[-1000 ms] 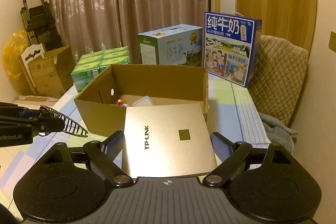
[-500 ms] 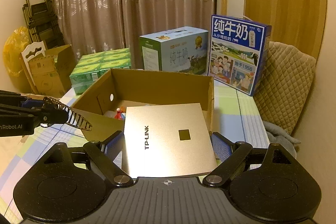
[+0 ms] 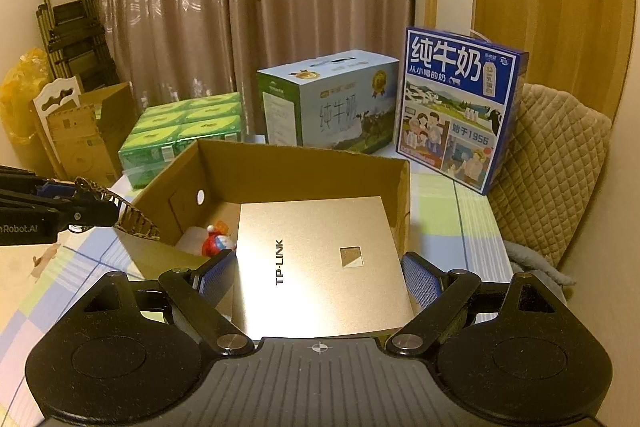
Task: Organize rigid objects
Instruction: 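Carry the wire stand and gold panel up and over into the box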
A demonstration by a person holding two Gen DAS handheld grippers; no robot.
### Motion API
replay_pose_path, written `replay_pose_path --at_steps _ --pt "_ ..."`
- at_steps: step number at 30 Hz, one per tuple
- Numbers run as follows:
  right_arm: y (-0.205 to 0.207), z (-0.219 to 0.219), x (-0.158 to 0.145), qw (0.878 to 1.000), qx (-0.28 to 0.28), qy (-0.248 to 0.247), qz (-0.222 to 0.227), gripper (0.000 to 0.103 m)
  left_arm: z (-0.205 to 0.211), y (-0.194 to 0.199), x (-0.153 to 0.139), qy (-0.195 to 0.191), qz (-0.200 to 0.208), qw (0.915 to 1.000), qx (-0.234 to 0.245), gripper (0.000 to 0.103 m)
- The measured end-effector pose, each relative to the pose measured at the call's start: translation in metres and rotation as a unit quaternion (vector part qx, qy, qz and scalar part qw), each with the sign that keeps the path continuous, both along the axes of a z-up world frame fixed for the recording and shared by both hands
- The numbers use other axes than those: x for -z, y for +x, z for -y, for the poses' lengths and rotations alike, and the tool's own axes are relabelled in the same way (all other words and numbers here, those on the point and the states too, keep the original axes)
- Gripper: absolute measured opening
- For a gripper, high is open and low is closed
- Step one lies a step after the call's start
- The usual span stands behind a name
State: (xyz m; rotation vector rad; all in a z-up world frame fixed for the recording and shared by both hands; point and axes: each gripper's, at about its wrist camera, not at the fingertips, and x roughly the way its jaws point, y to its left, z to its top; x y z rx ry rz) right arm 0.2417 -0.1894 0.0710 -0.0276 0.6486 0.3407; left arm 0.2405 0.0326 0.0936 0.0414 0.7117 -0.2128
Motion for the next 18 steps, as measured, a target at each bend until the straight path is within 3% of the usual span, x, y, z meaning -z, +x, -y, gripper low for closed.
replay_pose_path --at_steps 18 --pt "0.082 -0.006 0.005 1.000 0.015 0.008 -0.025 0.086 -0.009 0.087 0.008 -0.001 -0.021 0.9998 -0.003 0.025"
